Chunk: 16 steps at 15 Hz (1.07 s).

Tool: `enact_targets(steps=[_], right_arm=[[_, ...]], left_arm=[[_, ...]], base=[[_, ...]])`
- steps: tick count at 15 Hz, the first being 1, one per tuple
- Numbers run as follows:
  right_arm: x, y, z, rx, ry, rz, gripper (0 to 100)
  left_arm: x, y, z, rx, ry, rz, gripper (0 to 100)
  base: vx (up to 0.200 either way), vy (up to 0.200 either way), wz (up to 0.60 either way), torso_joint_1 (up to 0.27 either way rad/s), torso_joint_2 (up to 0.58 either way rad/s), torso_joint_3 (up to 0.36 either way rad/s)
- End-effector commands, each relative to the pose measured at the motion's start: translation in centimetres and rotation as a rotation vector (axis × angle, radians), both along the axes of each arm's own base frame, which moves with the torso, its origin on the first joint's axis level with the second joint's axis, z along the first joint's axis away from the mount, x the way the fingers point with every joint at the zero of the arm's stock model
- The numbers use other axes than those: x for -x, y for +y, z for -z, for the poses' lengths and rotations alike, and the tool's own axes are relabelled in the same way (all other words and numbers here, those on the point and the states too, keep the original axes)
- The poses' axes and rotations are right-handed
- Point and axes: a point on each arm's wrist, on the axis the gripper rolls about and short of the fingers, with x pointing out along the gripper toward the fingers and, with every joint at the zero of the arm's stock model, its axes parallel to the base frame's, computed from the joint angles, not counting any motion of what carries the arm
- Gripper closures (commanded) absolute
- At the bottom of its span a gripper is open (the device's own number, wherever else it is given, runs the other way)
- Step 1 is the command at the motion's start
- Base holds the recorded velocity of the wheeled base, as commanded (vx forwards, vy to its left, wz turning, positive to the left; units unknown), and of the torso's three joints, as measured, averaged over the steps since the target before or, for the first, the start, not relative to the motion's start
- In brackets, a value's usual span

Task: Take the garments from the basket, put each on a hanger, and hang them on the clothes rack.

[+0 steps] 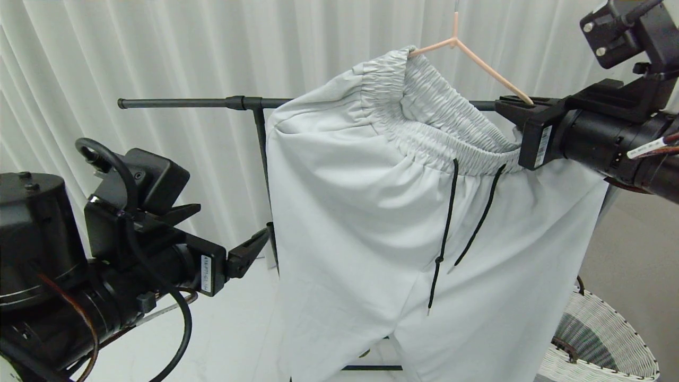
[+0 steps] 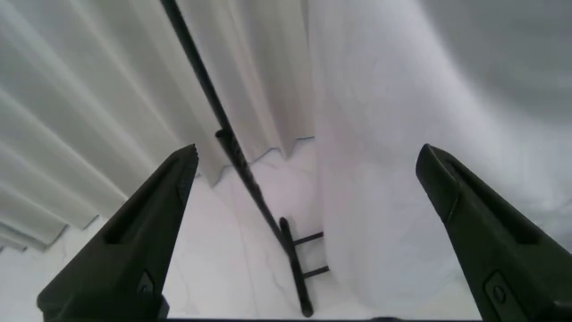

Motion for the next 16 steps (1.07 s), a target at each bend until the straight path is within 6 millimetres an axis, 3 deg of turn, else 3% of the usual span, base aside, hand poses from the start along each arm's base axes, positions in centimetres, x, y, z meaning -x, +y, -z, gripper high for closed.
enact_targets(steps=[1,7,8,16], right_arm=[[0.3,-0.1,-0.2,-0.004,-0.008,-0.005,100],[1.8,0.0,-0.8,-0.009,-0.032,-0.083,100],[2.0,0.2,-0.7,-0.006,-0.031,-0.092,100],[1.8,0.0,-0.7,0.013,-0.043,-0.074,100]], left_arm=[[-0.6,-0.1,0.1,-0.002,0.008,-0.005,0],[-0.8,-0.3,0.0,-0.001,0.010,0.014,0],[-0.8,-0.4,0.1,-0.001,0.012,0.018,100],[-1.3,-0.1,0.5,-0.003,-0.003,-0.004,100]], base=[[0.000,0.000,0.00,0.000,0.00,0.000],[0.000,0.000,0.00,0.000,0.00,0.000],[0.000,0.000,0.00,0.000,0.00,0.000],[0.000,0.000,0.00,0.000,0.00,0.000]])
